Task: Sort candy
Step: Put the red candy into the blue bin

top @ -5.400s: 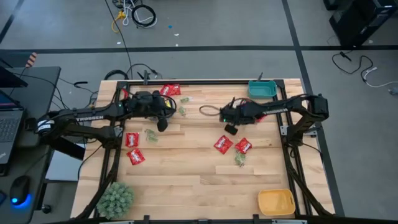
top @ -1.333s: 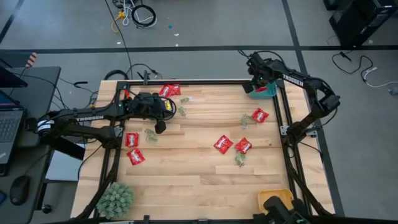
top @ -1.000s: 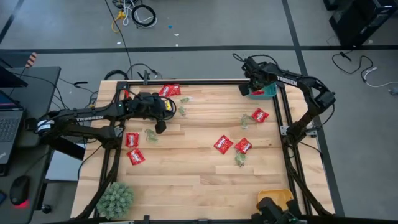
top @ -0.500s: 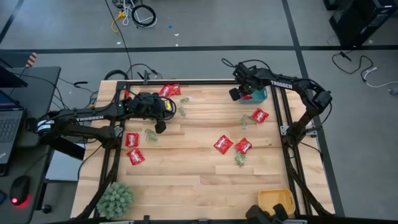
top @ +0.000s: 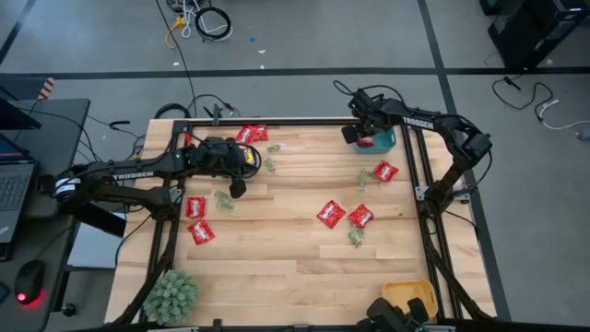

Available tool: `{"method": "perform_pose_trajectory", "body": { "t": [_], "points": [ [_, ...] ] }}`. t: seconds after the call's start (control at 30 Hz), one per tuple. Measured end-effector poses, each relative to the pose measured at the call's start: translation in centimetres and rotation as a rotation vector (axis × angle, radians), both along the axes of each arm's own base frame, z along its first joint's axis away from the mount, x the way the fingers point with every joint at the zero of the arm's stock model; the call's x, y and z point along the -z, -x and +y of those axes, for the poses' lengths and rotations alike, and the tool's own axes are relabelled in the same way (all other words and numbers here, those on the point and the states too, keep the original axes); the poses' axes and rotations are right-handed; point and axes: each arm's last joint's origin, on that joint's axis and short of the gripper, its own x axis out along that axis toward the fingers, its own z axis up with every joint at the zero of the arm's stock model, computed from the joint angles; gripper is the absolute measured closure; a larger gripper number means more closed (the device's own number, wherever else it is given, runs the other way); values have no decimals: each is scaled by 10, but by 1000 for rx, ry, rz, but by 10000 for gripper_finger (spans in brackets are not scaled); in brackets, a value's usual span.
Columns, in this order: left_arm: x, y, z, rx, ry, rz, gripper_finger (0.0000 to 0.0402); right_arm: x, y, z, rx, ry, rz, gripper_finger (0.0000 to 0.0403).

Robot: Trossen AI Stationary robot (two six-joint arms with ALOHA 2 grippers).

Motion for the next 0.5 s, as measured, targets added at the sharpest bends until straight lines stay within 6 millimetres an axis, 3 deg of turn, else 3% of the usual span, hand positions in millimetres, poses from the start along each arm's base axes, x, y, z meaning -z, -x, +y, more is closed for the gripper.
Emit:
{"method": "perform_pose_trajectory", "body": {
  "t": [0.3, 0.5],
  "points": [
    [1, 1, 0, 0, 6, 14, 401, -2, -3, 6, -167, -45, 58, 312],
    [2, 1, -1, 0, 10, 26, 401, -13, -2, 33, -335, -128, 152, 389]
  ]
}}
